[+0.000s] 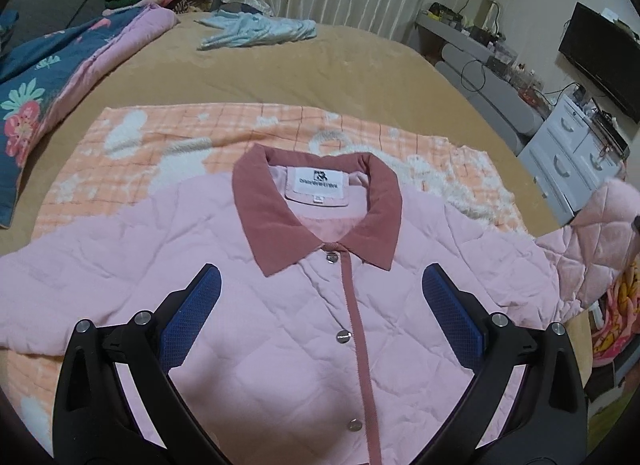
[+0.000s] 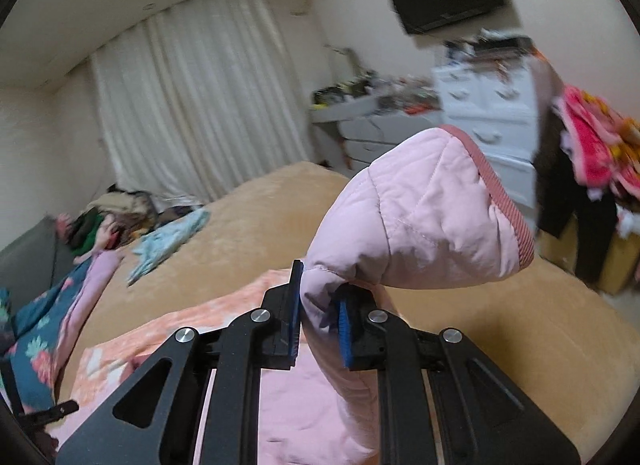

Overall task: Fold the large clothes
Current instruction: 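Lift the sleeve with the right tool and fold it across the jacket front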

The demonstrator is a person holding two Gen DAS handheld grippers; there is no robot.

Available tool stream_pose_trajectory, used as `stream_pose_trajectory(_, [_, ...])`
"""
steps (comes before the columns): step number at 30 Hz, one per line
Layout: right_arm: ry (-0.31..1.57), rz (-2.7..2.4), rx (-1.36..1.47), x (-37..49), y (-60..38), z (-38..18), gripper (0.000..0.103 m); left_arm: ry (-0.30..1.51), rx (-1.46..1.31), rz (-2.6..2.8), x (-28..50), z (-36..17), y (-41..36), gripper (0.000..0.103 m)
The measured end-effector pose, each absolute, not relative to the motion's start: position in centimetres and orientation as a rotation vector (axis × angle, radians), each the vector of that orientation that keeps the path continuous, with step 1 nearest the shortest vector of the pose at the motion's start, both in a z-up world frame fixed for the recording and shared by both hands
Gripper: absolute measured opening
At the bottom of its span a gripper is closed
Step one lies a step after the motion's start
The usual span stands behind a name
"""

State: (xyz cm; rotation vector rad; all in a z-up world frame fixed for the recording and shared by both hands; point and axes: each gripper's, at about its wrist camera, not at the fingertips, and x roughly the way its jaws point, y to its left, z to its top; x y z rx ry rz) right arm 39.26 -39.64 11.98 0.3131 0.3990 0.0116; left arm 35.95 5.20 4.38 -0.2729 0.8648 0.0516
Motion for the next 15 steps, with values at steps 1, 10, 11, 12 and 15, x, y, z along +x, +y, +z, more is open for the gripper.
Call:
stream_pose_trajectory(1, [0.392,0.027,0.302,39.2,-38.8,12.4,0.014,0.861,-0.277,0.050,35.8,4.6,5.5,0.095])
stream_pose_trajectory(10, [0.352,0.177,0.171,38.5,-30.1,15.7,0.014,0.848,-0.325,0.055,34.0,5.5,9.4,0.095])
stream_pose_trajectory(11, [0.349,0.194,0.161,38.3,-29.1,16.0,0.014,0.846,-0.331,0.055,33.8,5.6,9.6,0.095])
stream_pose_trajectory(12, [0.347,0.214,0.153,38.2,-28.2,16.2,0.014,0.844,-0.342,0.057,33.6,5.6,10.2,0.095])
stream_pose_trajectory(15, [0.342,0.263,0.129,37.8,-25.7,16.4,0.014,0.840,-0.379,0.055,32.8,5.5,11.8,0.095])
